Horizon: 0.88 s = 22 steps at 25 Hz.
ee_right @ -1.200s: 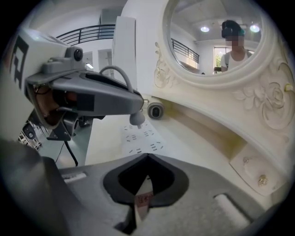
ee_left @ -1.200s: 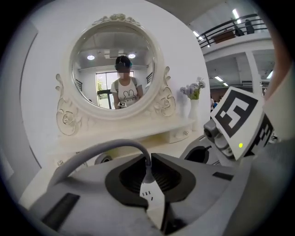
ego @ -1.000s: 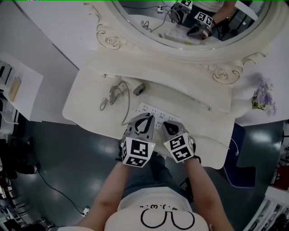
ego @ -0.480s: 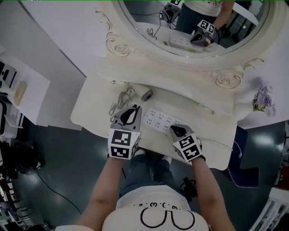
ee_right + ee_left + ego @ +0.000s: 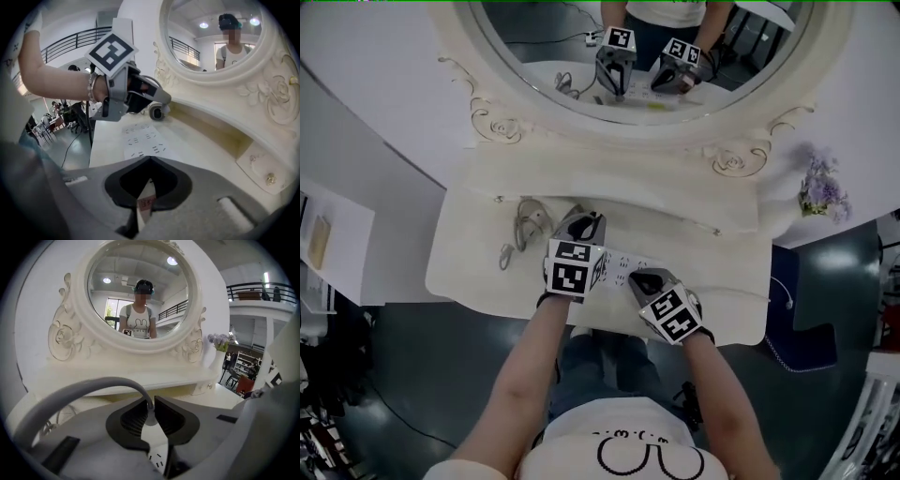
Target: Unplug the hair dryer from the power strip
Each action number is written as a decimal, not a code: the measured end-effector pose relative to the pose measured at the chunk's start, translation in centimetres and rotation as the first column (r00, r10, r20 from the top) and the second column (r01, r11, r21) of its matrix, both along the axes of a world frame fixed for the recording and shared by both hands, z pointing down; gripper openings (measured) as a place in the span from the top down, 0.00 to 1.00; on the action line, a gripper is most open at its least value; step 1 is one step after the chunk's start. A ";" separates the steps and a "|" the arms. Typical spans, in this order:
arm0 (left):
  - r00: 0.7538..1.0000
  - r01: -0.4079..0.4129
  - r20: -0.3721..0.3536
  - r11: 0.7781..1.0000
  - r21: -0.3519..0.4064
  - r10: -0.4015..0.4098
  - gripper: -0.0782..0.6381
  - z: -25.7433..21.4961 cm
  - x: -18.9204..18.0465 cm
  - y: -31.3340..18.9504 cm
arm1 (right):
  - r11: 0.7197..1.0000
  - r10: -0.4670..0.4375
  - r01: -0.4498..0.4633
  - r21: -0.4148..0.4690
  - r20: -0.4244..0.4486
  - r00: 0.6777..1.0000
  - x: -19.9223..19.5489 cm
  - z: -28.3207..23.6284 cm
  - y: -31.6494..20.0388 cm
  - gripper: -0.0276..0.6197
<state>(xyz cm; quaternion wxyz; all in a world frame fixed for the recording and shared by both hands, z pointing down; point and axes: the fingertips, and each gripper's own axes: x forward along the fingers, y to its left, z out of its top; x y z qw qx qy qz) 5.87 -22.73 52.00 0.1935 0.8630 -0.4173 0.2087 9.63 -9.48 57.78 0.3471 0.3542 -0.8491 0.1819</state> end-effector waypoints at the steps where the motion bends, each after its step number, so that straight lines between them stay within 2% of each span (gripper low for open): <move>1: 1.000 0.001 0.014 1.000 -0.018 -0.001 0.82 0.9 0.3 -0.4 | 1.000 0.001 -0.001 -0.003 0.003 1.000 0.1 -0.1 -0.2 0.96; 4: 0.999 0.020 0.038 0.998 -0.067 -0.017 0.80 2.7 0.5 -1.0 | 1.000 0.000 0.000 -0.007 0.009 1.000 0.1 -0.1 -0.4 0.96; 5: 0.999 0.023 0.032 0.996 -0.091 -0.021 0.69 3.1 0.6 -0.9 | 1.000 0.000 0.000 -0.009 0.010 1.000 0.1 0.0 -0.3 0.96; 6: 1.000 0.023 0.023 0.993 -0.116 -0.021 0.54 3.4 0.8 -0.8 | 1.000 0.000 0.000 -0.010 0.011 1.000 0.2 0.0 -0.3 0.96; 7: 1.000 0.018 0.016 0.991 -0.134 -0.016 0.46 3.6 1.0 -0.6 | 1.000 0.000 0.001 -0.012 0.011 1.000 0.2 0.0 -0.3 0.96; 9: 1.000 -0.001 0.014 0.989 -0.150 0.003 0.39 3.6 1.5 -0.1 | 1.000 0.000 0.001 -0.015 0.014 1.000 0.3 0.0 -0.3 0.96; 16: 0.999 0.040 -0.004 0.984 -0.174 -0.041 0.39 3.4 -0.8 3.0 | 1.000 -0.001 0.001 0.000 0.005 1.000 0.5 0.4 -0.3 0.96; 22: 1.000 0.017 -0.019 0.972 -0.233 -0.022 0.39 4.3 -4.3 7.2 | 1.000 0.009 -0.009 0.016 -0.016 1.000 0.4 0.1 -0.1 0.96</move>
